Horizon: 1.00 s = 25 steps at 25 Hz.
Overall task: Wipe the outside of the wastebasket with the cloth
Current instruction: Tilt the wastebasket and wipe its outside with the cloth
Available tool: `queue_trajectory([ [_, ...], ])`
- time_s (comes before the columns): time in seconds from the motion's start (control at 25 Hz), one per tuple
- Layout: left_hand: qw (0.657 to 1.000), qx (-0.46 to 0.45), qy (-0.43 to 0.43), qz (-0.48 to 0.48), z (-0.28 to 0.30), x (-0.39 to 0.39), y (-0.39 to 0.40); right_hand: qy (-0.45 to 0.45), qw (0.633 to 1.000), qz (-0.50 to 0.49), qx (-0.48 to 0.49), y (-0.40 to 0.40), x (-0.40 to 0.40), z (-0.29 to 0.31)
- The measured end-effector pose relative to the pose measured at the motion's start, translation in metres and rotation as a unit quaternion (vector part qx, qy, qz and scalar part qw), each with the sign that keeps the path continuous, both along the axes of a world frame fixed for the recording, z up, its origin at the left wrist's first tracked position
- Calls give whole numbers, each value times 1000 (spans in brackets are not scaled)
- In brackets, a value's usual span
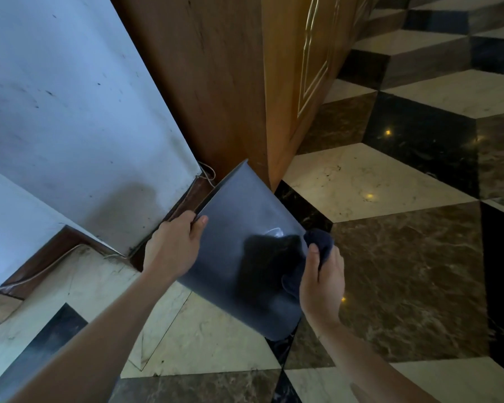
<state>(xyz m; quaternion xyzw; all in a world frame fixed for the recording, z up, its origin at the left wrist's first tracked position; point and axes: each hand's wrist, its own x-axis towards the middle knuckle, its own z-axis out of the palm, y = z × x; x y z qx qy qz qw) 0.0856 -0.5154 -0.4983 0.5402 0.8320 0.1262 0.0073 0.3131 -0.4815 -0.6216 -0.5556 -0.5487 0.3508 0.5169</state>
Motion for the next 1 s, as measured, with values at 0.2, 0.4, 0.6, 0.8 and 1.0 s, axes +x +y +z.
queue_trajectory([
  [0.2,999,15,-21,36,-21,19,-6,-32,999,24,8,-10,-9,1],
  [0.4,998,16,-23,59,-22,29,-5,7,999,36,18,-28,-17,4],
  [0.6,997,21,-55,52,-21,35,-9,-1,991,120,58,-62,-52,24],
  [0.8,988,28,-151,35,-22,39,-13,-54,978,174,100,-50,-86,37],
  [1.0,976,40,-213,35,-21,36,-13,-117,963,215,110,-20,-96,34],
])
